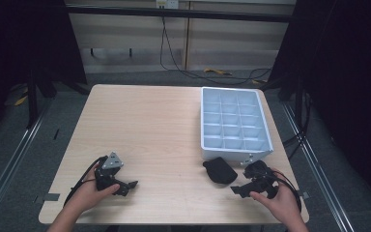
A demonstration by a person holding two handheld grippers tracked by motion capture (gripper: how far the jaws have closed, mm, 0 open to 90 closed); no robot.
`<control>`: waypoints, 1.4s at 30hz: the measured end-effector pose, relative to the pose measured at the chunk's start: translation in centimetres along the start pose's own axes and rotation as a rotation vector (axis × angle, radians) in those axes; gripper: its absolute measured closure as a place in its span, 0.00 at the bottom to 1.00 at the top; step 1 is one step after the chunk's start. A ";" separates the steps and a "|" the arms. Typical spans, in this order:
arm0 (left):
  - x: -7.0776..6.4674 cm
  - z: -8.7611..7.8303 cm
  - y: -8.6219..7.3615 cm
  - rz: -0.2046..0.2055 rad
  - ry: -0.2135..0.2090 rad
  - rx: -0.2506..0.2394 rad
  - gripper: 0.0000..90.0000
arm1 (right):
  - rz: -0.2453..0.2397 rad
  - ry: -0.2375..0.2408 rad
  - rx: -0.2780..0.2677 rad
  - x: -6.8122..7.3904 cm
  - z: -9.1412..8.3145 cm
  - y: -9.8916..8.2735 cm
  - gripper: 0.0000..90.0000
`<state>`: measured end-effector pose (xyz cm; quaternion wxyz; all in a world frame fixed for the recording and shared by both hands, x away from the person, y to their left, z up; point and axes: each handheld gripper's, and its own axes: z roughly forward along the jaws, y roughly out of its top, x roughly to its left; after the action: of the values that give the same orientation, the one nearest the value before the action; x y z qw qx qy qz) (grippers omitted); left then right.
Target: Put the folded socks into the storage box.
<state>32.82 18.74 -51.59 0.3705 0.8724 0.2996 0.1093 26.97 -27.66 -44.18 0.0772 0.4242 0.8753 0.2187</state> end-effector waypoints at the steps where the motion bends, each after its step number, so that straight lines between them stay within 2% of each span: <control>1: 0.0 0.0 0.0 0.000 0.000 0.000 0.00 | -0.007 0.001 -0.001 0.2 -0.1 0.3 0.27; 6: 0.0 0.0 0.0 -0.002 0.001 0.001 0.00 | -0.046 0.003 -0.017 1.1 -0.4 1.8 0.27; 11: -0.1 0.0 0.0 -0.002 -0.001 0.000 0.00 | -0.092 0.015 0.007 2.3 0.2 3.6 0.27; 22: -0.2 0.0 0.0 0.000 -0.005 -0.005 0.00 | -0.101 0.023 0.052 3.1 1.3 6.5 0.30; 25: -0.2 0.0 0.0 -0.002 -0.005 -0.004 0.00 | -0.110 0.024 0.069 3.2 1.9 7.0 0.33; 27: -0.2 0.0 0.0 -0.001 -0.005 -0.004 0.00 | -0.101 0.020 0.087 3.3 2.2 7.1 0.35; 28: -0.2 0.0 0.0 -0.001 -0.005 -0.004 0.00 | -0.090 0.014 0.115 3.1 2.5 7.3 0.37; 33: -0.2 0.0 0.0 -0.002 -0.005 -0.004 0.00 | -0.078 0.005 0.154 2.8 3.2 7.7 0.41; 39: -0.2 0.0 0.0 -0.002 -0.005 -0.004 0.00 | -0.091 -0.001 0.176 2.8 4.0 7.7 0.44; 41: -0.2 0.0 0.0 -0.002 -0.005 -0.004 0.00 | -0.099 -0.015 0.182 2.9 4.4 7.7 0.49; 42: -0.2 0.0 0.0 -0.001 -0.005 -0.004 0.00 | -0.111 -0.043 0.186 3.0 4.5 7.8 0.55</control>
<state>32.63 18.63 -51.61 0.3731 0.8717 0.2990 0.1074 31.99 -19.65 -44.57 0.0680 0.3849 0.9123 0.1227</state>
